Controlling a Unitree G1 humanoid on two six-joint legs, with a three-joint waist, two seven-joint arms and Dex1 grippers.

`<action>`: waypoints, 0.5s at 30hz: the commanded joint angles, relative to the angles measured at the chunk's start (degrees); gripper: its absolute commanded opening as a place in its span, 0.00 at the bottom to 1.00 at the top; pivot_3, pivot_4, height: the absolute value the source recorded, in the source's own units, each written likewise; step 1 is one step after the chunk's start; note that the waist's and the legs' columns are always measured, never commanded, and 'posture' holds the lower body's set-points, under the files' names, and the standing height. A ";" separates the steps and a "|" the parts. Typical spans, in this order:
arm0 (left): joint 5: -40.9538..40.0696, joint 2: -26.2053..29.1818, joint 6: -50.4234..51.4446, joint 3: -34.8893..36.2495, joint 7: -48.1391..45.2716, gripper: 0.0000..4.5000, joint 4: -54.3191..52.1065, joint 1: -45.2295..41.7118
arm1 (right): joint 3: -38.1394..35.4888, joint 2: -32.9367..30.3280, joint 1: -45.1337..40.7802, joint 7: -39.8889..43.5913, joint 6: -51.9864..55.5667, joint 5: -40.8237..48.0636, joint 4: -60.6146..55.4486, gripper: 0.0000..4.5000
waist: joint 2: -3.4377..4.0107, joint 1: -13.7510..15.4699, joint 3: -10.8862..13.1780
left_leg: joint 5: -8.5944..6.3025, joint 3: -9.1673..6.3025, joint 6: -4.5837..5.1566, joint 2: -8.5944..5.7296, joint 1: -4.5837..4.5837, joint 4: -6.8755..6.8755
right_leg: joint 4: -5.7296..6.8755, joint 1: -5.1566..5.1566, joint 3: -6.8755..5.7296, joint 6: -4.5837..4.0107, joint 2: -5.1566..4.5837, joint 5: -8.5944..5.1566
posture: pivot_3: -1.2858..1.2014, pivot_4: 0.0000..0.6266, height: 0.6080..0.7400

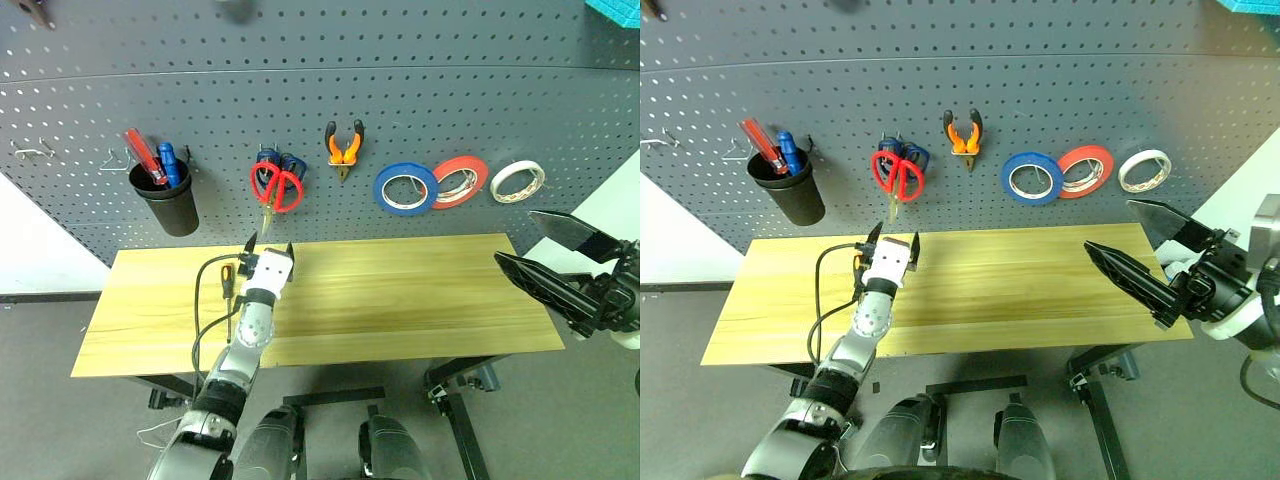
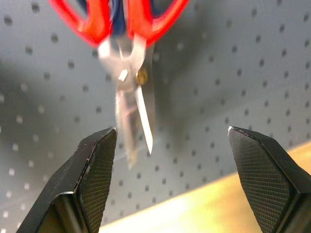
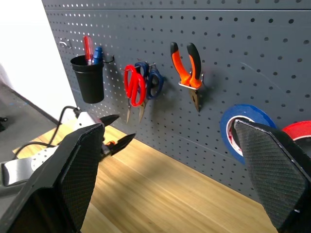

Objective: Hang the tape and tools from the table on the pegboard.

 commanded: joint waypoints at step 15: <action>-10.54 3.10 31.72 13.20 -6.44 0.85 -18.59 4.07 | -2.04 -2.36 0.10 2.67 0.52 0.65 -0.96 1.00 | 0.01 0.37 -0.04 | 0.00 0.00 0.00 0.00 0.01 0.12 | 0.11 0.03 -0.01 0.01 0.01 0.01 | 0.48 0.26 1.00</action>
